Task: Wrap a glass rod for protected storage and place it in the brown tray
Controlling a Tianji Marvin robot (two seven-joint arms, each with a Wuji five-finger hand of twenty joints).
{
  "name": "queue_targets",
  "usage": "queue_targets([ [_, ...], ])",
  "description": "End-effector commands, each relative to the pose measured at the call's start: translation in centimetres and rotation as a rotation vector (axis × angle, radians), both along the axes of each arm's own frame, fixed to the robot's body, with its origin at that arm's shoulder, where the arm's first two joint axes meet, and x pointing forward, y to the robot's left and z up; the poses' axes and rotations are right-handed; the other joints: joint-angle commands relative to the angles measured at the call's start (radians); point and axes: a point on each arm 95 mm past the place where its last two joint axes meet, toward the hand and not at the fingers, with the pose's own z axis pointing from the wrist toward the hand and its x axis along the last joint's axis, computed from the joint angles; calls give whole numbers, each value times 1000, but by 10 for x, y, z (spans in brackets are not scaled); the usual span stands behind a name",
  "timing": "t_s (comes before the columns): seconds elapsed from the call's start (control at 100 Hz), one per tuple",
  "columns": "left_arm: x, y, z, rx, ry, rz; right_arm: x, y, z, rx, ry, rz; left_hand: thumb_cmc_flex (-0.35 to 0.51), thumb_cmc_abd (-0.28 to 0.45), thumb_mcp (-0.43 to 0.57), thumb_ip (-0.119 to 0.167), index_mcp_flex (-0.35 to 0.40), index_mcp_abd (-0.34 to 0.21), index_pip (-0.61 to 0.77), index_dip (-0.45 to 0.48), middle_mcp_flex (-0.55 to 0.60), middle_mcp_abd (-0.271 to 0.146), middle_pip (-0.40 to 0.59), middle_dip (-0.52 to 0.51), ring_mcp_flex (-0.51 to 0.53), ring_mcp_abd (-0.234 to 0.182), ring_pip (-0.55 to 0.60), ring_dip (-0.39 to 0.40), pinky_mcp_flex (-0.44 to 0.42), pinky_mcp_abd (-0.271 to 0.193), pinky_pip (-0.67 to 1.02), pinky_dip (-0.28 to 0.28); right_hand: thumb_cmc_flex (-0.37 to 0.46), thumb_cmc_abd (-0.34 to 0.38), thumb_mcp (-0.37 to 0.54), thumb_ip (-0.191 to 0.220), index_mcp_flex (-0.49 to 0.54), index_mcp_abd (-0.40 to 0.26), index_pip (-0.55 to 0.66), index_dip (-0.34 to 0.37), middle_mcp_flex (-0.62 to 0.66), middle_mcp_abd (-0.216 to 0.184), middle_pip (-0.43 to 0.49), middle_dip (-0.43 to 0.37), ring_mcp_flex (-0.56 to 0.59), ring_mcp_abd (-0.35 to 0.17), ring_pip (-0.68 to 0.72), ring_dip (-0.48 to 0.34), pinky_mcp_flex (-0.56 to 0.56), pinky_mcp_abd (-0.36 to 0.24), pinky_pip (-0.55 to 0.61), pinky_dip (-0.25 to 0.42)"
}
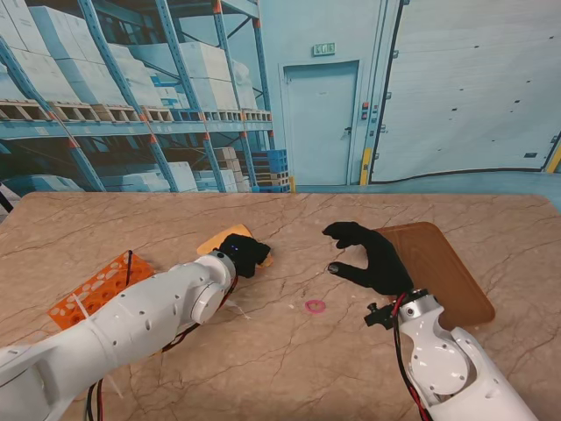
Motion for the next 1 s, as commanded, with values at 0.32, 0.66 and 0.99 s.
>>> queue_targets([
  [0.32, -14, -6, 6, -108, 42, -127, -3, 2, 1, 10, -9, 1, -14, -44, 43, 13, -59, -28, 54, 56, -28, -40, 68, 29, -17, -37, 4, 34, -28, -36, 24, 22, -24, 13, 9, 22, -14, -8, -10, -3, 1, -1, 8, 0, -4, -7, 11, 10, -5, -3, 19, 23],
  [0.66, -23, 4, 13, -126, 187, -243, -3, 2, 1, 12, -11, 2, 5, -25, 6, 2, -59, -46, 34, 54, -35, -51, 35, 28, -36, -47, -65, 28, -88, -34, -27, 6, -26, 16, 8, 22, -17, -8, -10, -3, 0, -1, 8, 0, -4, -7, 10, 10, -6, -4, 19, 24],
  [0.99, -29, 9, 21, -181, 317, -274, -3, 2, 1, 11, -9, 5, 35, 7, -44, 2, -63, -62, 9, 70, -45, -59, -9, 48, -60, -60, -144, 37, -154, -18, -112, -9, -26, 16, 9, 22, -16, -9, -11, -4, 1, -1, 7, 0, -4, -8, 10, 10, -5, -3, 19, 25],
])
